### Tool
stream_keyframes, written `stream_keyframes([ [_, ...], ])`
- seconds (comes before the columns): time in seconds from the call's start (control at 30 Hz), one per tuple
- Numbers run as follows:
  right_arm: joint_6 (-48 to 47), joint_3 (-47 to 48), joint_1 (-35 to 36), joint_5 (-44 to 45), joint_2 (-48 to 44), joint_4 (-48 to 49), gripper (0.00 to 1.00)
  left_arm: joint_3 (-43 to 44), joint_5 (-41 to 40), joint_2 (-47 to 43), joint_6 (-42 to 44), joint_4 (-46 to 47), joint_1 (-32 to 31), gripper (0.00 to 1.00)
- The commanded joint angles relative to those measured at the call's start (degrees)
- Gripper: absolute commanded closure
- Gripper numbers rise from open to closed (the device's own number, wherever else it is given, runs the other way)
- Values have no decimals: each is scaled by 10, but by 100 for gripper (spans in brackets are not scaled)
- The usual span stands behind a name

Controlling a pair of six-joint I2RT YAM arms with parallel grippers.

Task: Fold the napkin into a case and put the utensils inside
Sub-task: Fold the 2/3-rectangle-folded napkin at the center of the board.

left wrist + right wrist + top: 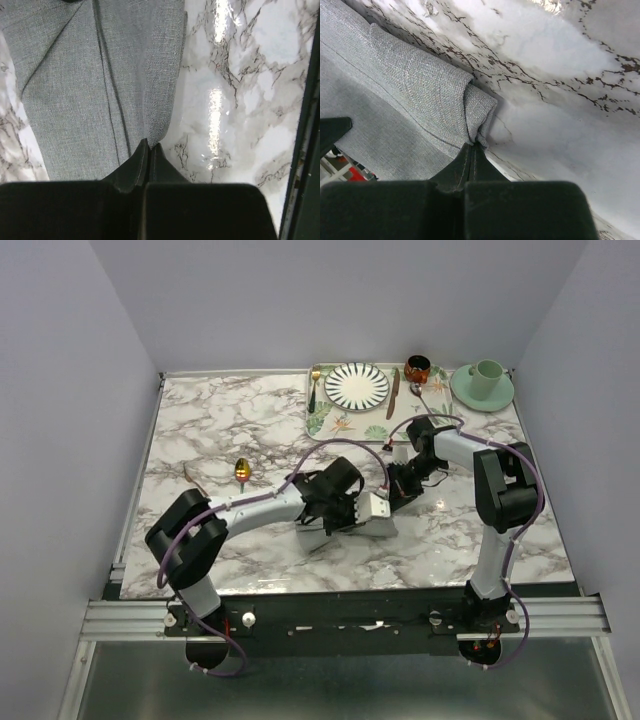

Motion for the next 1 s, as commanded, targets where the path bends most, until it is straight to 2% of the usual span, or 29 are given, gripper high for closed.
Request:
stream_keyframes([
  [0.0,-28,0,2,50,10,17,99,61,192,47,-16,-99,61,100],
  [0.33,-38,17,2,49,19,7,99,191,322,172,-40,-171,160,100],
  [0.63,-53,26,5,49,23,-2,99,253,404,288,-91,-199,229,100],
  [0.83,-72,18,14,38,11,-7,99,215,447,273,-121,-185,227,100],
  [0.97,-87,-5,31,22,-11,-13,99,130,468,223,-184,-131,217,100],
])
